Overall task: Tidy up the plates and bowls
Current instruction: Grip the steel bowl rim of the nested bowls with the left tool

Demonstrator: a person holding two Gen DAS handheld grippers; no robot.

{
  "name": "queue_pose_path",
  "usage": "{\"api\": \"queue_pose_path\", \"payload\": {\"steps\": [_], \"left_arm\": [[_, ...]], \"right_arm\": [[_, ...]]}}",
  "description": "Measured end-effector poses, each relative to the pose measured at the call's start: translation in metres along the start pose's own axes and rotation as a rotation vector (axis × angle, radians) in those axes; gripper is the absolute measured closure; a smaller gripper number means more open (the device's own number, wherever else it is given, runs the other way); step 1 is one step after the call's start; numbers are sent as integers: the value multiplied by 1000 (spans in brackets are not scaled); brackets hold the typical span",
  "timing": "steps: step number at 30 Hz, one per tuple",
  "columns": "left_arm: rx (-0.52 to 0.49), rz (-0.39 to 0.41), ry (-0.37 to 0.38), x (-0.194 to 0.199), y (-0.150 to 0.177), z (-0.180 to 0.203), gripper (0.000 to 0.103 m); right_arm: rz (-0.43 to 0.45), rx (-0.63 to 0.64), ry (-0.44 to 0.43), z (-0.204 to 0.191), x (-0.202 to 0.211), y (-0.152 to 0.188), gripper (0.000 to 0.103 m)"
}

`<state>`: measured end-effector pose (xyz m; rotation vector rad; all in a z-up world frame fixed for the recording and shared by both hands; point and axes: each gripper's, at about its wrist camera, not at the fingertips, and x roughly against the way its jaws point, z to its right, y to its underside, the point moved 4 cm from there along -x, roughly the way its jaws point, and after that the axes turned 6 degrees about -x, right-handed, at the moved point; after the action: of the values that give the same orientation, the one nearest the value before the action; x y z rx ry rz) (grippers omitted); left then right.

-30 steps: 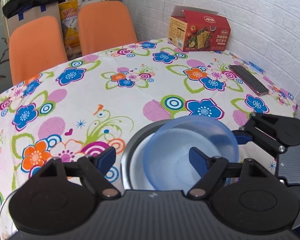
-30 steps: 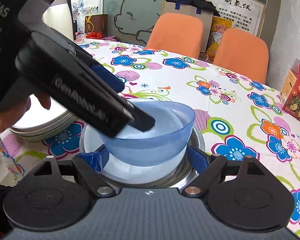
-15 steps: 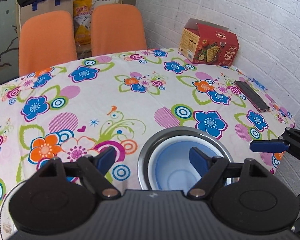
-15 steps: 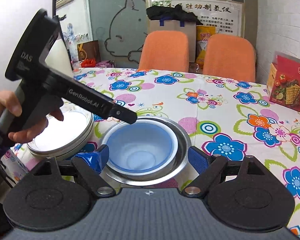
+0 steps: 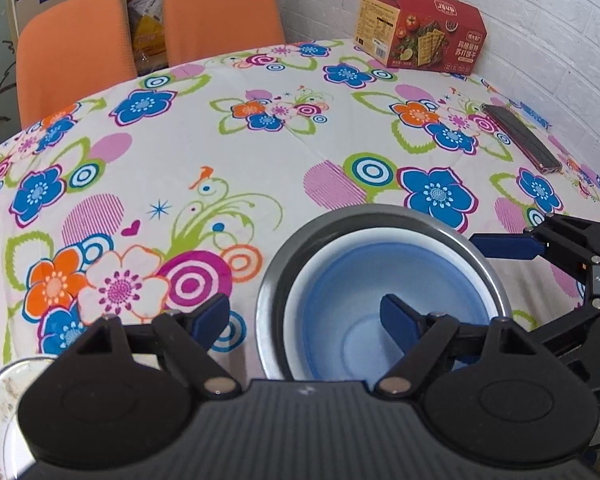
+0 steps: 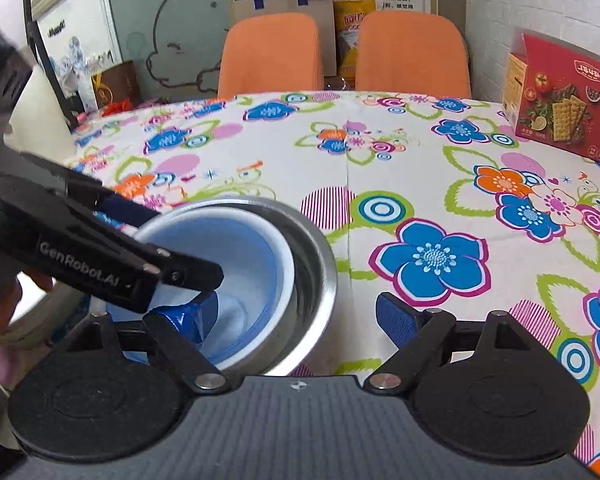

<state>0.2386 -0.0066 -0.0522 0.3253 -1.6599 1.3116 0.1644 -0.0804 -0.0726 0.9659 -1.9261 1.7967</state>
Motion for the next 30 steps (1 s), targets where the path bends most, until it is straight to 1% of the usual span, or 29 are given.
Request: {"api": "queue_pose_path", "payload": {"steps": [3,6,8,9,13,15,21,24,27,30], "left_arm": [[-13,-22,0,-9,0,-1,20],[-14,-44,1,-16,1,-3,20],[-24,-46,5,-18,0,-4,19],[-30,-48,4,-18,0,-4,18],[-39,-42,1,-19,-1,-4,15],[-30,-42,6,-20,0,-7,12],[-40,-39,10,-22,1,-4,10],[-51,-37,5,-21,2,-2,10],[-51,-35,14,-20,3,-4,10],[-52,-31,7,-21,3,-4,10]], "right_arm": [[-2,27,12,-5,-4,3,30],[-9,21,42,-8,-8,5,30],[-22,-23,28,-6,-11,6,29],[-18,-34,24,-6,-12,6,28],[-5,-42,36,-8,-11,9,27],[3,-45,36,-8,-10,10,27],[-9,-78,82,-14,-9,9,27],[24,-93,35,-18,-3,11,27],[37,-117,18,-15,-3,15,28],[55,-117,2,-19,-5,14,29]]}}
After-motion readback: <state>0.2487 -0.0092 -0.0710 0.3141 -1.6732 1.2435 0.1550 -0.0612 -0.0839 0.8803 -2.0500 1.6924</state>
